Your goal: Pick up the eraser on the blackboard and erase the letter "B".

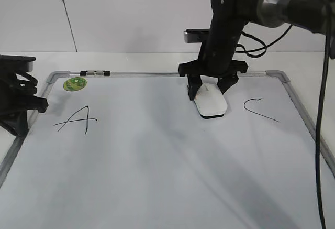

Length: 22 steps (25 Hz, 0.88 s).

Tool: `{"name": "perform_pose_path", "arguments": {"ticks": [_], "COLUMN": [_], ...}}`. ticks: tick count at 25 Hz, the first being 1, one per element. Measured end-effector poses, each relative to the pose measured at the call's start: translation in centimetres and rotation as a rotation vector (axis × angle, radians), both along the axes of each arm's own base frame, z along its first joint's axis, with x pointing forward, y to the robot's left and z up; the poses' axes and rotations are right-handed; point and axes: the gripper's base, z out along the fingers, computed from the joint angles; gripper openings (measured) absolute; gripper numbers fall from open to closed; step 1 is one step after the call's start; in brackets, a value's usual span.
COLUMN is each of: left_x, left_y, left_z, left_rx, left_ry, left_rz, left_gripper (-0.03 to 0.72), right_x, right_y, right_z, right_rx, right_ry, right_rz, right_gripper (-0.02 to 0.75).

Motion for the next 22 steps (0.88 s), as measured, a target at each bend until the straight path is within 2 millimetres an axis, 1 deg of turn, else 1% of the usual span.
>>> {"name": "perform_pose_path", "arguments": {"ticks": [1,4,7,9,11,15,16,19,22], "left_x": [0.0,0.0,0.0,-0.1,-0.1,-0.1,-0.1,-0.1,-0.1], "left_y": [0.0,0.0,0.0,0.0,0.0,0.0,0.0,0.0,0.0], "left_z": [0.0,0.0,0.0,0.0,0.0,0.0,0.0,0.0,0.0], "left_rx": [0.0,0.0,0.0,0.002,0.003,0.003,0.003,0.003,0.003], "left_ry": [0.0,0.0,0.002,0.006,0.007,0.007,0.007,0.007,0.007], "left_rz": [0.0,0.0,0.0,-0.001,-0.001,-0.001,-0.001,-0.001,-0.001], "left_gripper": [0.05,0.05,0.05,0.05,0.05,0.05,0.05,0.05,0.05], "right_x": [0.1,0.2,-0.3,-0.7,-1.6,-4.4,-5.0,-5.7,-5.3], "right_y": [-0.4,-0.4,0.6,1.8,3.7,8.8,9.7,10.6,10.2], "right_z": [0.0,0.0,0.0,0.0,0.0,0.0,0.0,0.0,0.0], "right_rx": [0.0,0.0,0.008,-0.004,0.002,0.041,0.048,0.049,0.049], "right_ry": [0.0,0.0,0.003,-0.003,0.0,0.017,0.02,0.021,0.021], "right_rz": [-0.01,-0.011,0.009,0.049,0.093,0.211,0.233,0.256,0.246], "right_gripper": [0.531,0.531,0.531,0.531,0.531,0.531,0.531,0.531,0.531]}}
